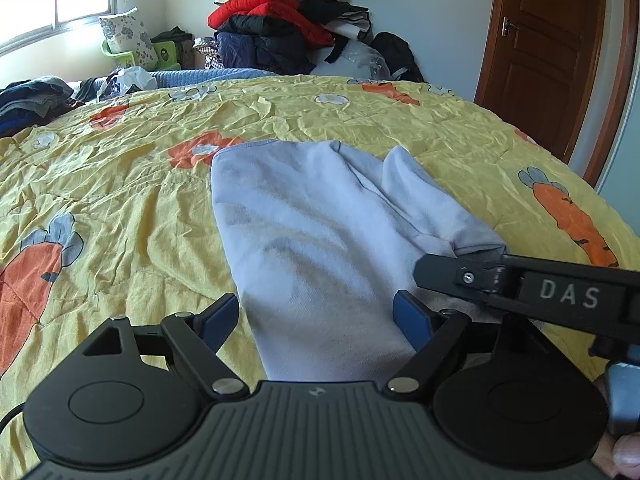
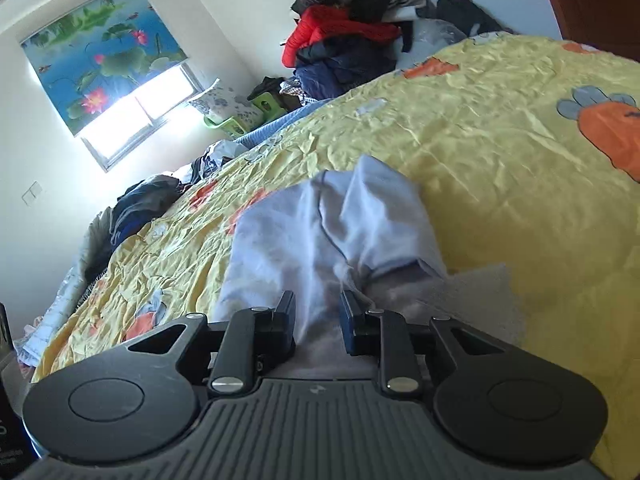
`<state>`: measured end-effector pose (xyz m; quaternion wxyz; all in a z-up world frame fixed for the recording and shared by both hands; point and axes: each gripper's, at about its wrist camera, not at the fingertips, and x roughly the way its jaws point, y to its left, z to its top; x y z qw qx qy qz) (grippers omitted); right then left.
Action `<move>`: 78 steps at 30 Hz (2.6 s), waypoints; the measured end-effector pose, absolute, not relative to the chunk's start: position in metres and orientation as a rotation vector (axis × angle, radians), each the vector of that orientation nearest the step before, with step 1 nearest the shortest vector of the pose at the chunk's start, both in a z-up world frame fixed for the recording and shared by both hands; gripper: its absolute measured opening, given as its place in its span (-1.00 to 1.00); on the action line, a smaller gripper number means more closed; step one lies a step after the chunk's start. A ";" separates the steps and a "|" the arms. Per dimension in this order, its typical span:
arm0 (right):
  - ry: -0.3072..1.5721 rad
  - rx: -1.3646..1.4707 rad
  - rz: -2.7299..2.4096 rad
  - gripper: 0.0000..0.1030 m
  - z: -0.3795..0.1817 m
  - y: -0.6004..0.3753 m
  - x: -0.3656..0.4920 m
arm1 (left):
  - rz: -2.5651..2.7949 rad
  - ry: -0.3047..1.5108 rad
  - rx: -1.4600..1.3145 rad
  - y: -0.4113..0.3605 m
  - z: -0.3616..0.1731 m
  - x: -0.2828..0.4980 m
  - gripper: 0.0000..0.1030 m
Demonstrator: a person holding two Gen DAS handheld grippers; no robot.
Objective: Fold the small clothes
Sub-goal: 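Open both grippers and release the folded sweater onto the bedspread, then grasp the sweater edge with the left gripper while the right gripper grasps it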
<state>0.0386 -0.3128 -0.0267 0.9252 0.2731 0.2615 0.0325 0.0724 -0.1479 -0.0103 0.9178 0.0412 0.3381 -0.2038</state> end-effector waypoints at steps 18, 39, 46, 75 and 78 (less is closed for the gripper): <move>0.509 0.558 0.079 -0.32 -0.022 -0.320 0.022 | -0.428 0.639 0.086 -0.137 -0.004 0.068 0.66; 0.693 0.686 0.474 0.62 -0.045 -0.384 0.105 | -0.795 0.997 -0.669 -0.070 -0.046 0.184 0.95; 0.712 0.642 0.544 0.49 -0.042 -0.361 0.129 | -0.798 0.915 -0.697 -0.078 -0.047 0.191 0.95; 0.596 0.775 0.354 -0.45 -0.044 -0.346 0.100 | -0.546 0.748 -0.229 -0.100 0.001 0.162 -0.75; 0.591 0.761 0.358 -0.46 -0.038 -0.339 0.100 | -0.520 0.697 -0.161 -0.101 0.013 0.154 -0.75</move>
